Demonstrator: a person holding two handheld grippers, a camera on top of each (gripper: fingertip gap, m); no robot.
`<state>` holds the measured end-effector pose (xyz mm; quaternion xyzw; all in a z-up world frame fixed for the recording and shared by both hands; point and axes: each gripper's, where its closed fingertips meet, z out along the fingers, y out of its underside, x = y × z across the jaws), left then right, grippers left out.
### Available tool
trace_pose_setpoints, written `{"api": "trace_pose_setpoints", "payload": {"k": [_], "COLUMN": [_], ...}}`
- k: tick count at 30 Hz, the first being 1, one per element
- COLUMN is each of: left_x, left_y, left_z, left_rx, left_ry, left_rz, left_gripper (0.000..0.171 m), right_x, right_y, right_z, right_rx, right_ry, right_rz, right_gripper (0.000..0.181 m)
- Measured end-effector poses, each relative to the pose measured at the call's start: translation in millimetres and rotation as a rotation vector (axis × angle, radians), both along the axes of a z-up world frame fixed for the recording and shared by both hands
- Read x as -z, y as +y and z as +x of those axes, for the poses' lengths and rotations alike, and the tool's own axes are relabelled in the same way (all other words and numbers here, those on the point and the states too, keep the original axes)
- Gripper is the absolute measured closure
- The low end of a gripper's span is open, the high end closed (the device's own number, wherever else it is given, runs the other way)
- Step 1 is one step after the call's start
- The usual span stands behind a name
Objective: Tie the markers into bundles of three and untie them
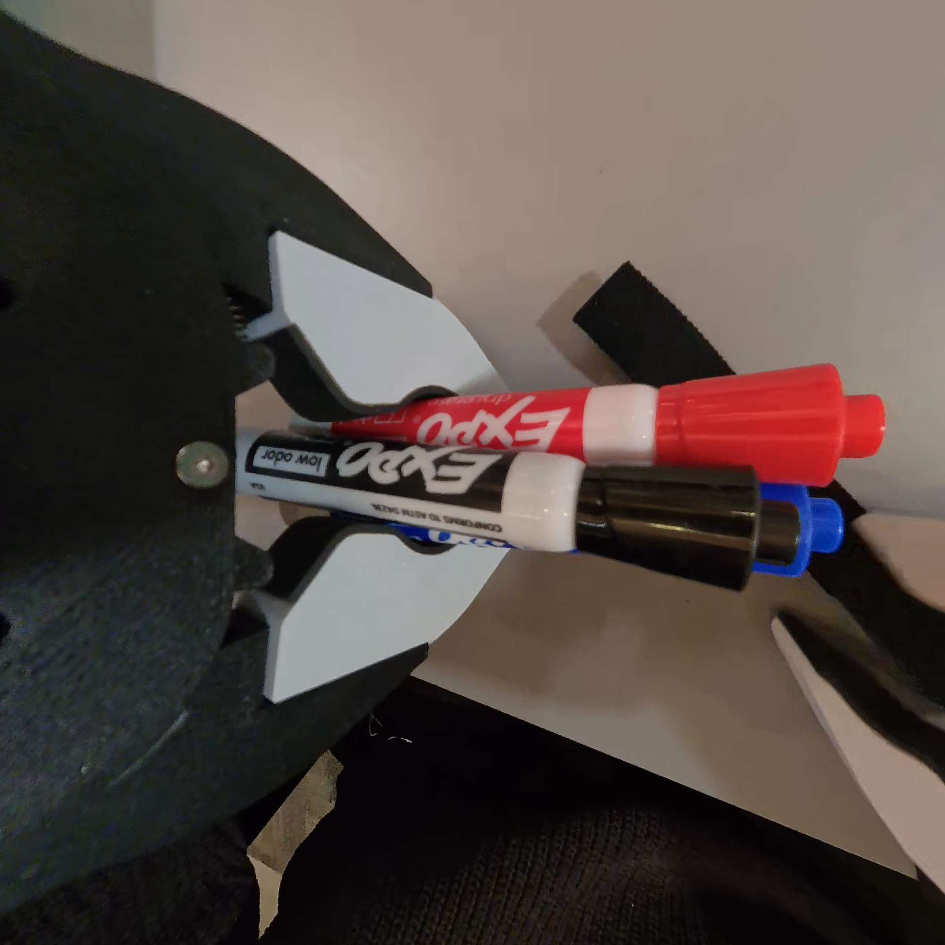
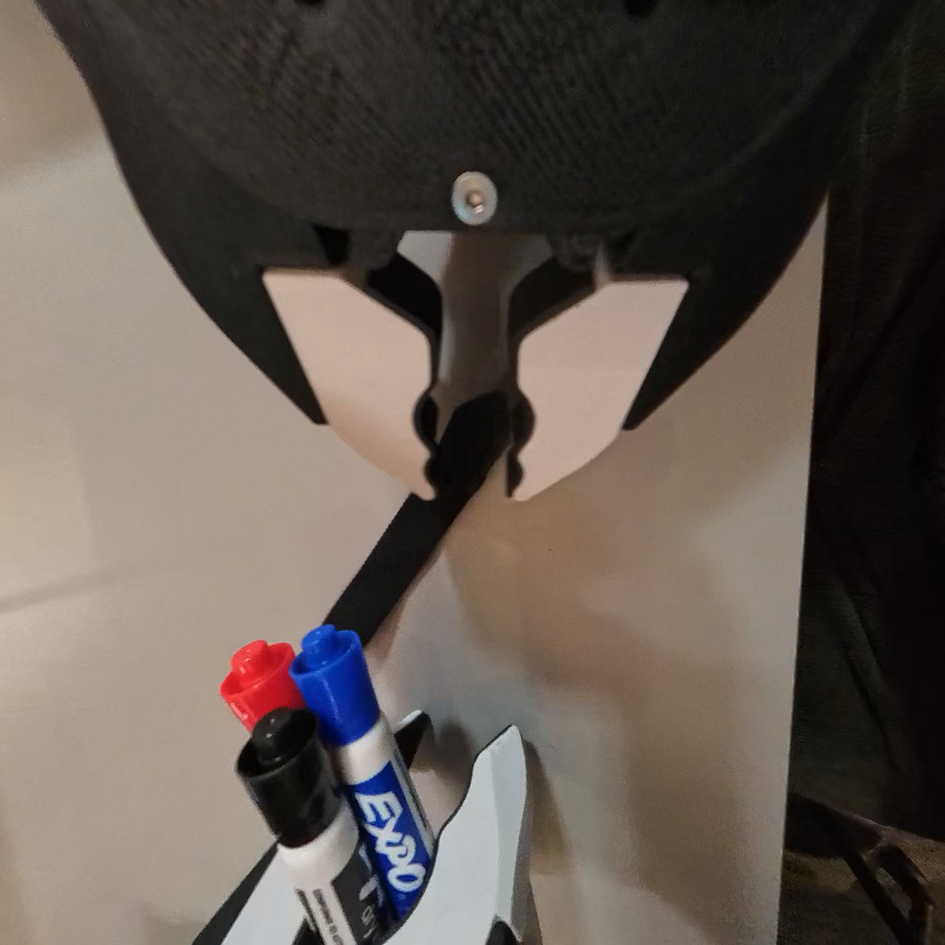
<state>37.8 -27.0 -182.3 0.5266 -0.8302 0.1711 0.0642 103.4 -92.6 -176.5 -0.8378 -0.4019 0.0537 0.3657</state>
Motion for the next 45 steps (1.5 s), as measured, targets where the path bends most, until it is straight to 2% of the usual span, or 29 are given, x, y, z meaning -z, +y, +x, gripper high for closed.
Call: {"api": "trace_pose_setpoints", "payload": {"k": [2,4,8,10,13,16,24,27,31,40,45], "left_x": [0,-1,-3,-4,-4,-3,-1,-3,-6,-6,-6], "left_y": [-2,-4,-14,-21,-31,-38,-45,-45,-45,-40,-34], "left_z": [-2,-2,-2,-1,0,-1,-3,-2,-2,-4,-7], "left_rx": [0.005,0.019,0.064,0.093,0.137,0.168,0.200,0.198,0.188,0.170,0.152], "left_ry": [0.008,0.010,0.019,0.022,0.025,0.028,0.017,0.011,0.001,0.008,0.014], "left_rz": [-0.005,-0.004,0.006,0.013,0.021,0.031,0.024,0.008,-0.012,-0.014,-0.007], "left_gripper": [0.126,0.126,0.125,0.125,0.125,0.125,0.125,0.125,0.125,0.125,0.125], "right_x": [-9,-28,-71,-78,-72,-65,-67,-70,-72,-74,-76], "right_y": [1,8,19,22,23,17,0,0,3,4,5], "right_z": [3,7,6,-6,-20,-23,-13,-12,-12,-8,-5], "right_rx": [0.025,0.063,0.091,0.087,0.059,0.011,-0.047,-0.044,-0.024,-0.010,0.005], "right_ry": [0.043,0.100,0.143,0.184,0.221,0.182,0.193,0.200,0.218,0.254,0.272], "right_rz": [0.019,0.103,0.316,0.345,0.297,0.273,0.249,0.271,0.277,0.282,0.281], "right_gripper": [0.131,0.122,0.144,0.144,0.143,0.160,0.162,0.161,0.139,0.151,0.140]}}
